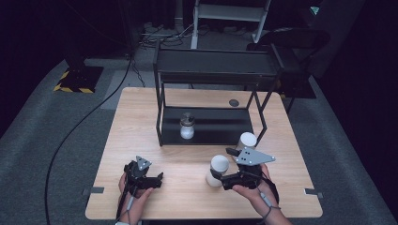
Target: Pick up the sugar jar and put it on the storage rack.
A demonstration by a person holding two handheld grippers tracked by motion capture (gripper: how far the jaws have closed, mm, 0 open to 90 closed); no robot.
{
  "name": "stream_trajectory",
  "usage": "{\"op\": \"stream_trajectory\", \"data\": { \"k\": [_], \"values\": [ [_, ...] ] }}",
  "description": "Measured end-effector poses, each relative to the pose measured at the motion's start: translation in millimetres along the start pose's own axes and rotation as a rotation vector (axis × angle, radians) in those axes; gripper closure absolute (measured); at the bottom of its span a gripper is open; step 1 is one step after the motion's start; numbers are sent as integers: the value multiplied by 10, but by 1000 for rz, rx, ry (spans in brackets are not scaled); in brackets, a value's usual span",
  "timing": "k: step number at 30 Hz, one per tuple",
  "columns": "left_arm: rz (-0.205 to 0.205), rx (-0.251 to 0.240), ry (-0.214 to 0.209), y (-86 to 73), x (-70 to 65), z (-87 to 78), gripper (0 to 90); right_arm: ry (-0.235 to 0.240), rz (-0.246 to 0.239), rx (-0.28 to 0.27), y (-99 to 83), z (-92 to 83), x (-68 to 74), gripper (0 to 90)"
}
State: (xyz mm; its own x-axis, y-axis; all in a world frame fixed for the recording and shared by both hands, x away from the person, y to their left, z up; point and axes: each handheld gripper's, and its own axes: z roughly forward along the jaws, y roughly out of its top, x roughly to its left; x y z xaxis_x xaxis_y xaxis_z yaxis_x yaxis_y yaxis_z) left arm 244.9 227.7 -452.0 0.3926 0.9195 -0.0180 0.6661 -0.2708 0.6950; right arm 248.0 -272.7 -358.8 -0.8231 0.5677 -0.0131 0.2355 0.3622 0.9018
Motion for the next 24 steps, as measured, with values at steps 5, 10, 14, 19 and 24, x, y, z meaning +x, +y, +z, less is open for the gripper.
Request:
{"op": "stream_trajectory", "data": {
  "k": [5,10,14,19,24],
  "values": [
    [0,0,0,0,0,0,43,1,4,11,-45,44,20,78],
    [-1,0,0,-1,-1,0,42,-13,0,27,-77,95,38,84],
    [-1,0,0,0,-1,1,42,-28,-2,43,-112,132,36,88],
    [-1,-1,-1,-1,0,1,42,-32,9,67,-165,184,3,100],
    [-3,0,-1,-1,-1,1,42,-27,13,91,-199,238,-26,129]
  ]
}}
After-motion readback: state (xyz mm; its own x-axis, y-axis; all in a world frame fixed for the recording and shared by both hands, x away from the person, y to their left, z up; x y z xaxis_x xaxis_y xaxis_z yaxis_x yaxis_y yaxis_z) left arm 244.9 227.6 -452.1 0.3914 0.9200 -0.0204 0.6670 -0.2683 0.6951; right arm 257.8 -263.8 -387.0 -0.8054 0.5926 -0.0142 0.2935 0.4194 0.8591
